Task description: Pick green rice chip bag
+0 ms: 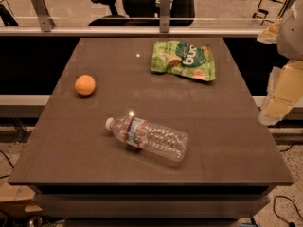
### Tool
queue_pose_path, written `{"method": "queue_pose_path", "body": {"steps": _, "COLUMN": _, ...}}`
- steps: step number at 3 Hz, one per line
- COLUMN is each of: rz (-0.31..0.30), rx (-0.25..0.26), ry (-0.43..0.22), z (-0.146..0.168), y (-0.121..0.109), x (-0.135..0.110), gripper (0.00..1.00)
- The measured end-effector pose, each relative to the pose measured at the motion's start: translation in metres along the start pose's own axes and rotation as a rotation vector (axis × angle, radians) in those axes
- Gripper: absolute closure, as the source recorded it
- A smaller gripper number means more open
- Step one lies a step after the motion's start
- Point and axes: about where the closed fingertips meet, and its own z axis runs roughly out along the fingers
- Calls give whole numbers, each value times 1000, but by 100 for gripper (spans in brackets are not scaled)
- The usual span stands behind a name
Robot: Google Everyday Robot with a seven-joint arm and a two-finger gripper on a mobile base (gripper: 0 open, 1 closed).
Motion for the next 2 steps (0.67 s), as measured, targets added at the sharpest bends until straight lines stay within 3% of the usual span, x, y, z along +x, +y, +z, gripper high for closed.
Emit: {"method": "queue_pose_path", "body": {"steps": 2, "rz": -9, "rx": 17, "ry": 23, "z": -10, "y": -9, "x": -8, "gripper": 0}}
